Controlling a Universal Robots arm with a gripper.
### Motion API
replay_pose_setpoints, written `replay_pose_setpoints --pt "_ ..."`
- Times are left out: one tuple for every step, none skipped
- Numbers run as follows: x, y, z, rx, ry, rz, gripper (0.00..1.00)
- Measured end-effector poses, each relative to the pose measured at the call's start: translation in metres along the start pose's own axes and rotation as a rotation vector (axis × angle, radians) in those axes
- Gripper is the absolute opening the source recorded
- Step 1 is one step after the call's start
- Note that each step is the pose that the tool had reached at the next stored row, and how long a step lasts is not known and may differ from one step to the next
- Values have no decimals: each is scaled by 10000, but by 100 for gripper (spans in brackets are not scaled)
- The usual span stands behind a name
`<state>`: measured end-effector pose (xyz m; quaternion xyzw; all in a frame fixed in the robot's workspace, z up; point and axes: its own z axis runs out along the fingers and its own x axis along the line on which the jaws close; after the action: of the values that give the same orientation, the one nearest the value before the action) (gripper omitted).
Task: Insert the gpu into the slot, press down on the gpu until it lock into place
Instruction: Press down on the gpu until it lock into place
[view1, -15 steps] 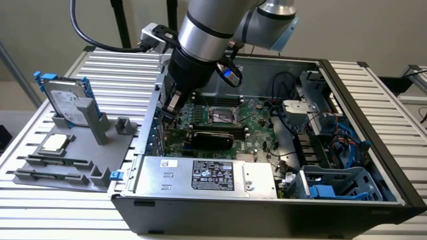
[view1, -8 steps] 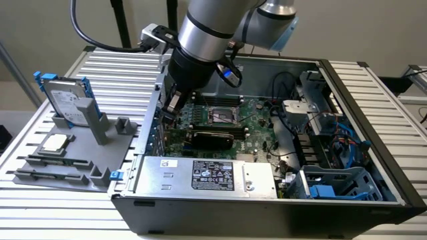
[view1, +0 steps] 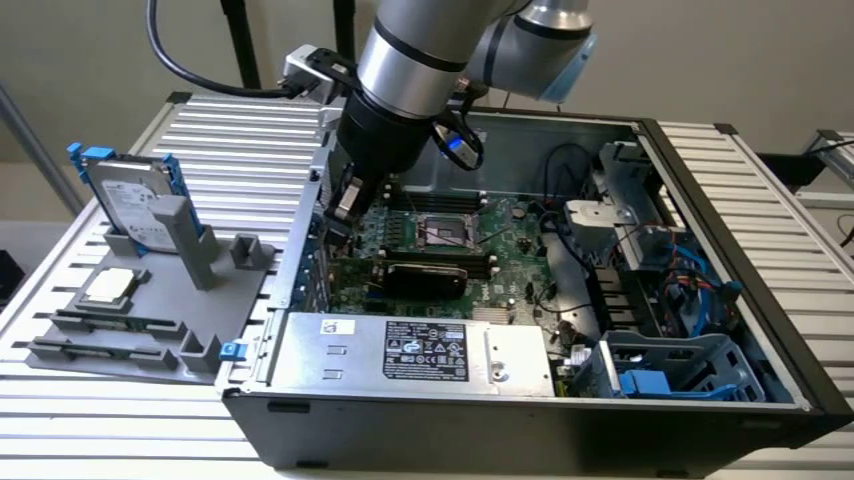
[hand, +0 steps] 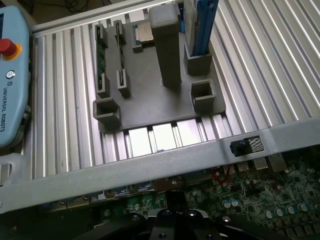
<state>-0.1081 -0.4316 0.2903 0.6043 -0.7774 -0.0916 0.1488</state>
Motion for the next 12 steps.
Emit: replay_pose_setpoints --pt "0 0 0 2 12 5 11" --pt "1 0 -1 4 20 8 11" --pt "2 0 -1 5 29 13 11" --pt "6 -1 -1 7 34 16 11" --pt "13 -4 -1 7 38 17 11" --pt "21 -7 0 7 41 18 11" --pt "33 -10 0 7 45 19 11" --pt "41 -12 1 8 48 20 11" --pt "43 -13 2 8 50 21 11" --pt "44 -13 2 7 52 23 11" --pt "44 -13 3 8 56 25 11" --pt "44 -14 5 9 57 25 11"
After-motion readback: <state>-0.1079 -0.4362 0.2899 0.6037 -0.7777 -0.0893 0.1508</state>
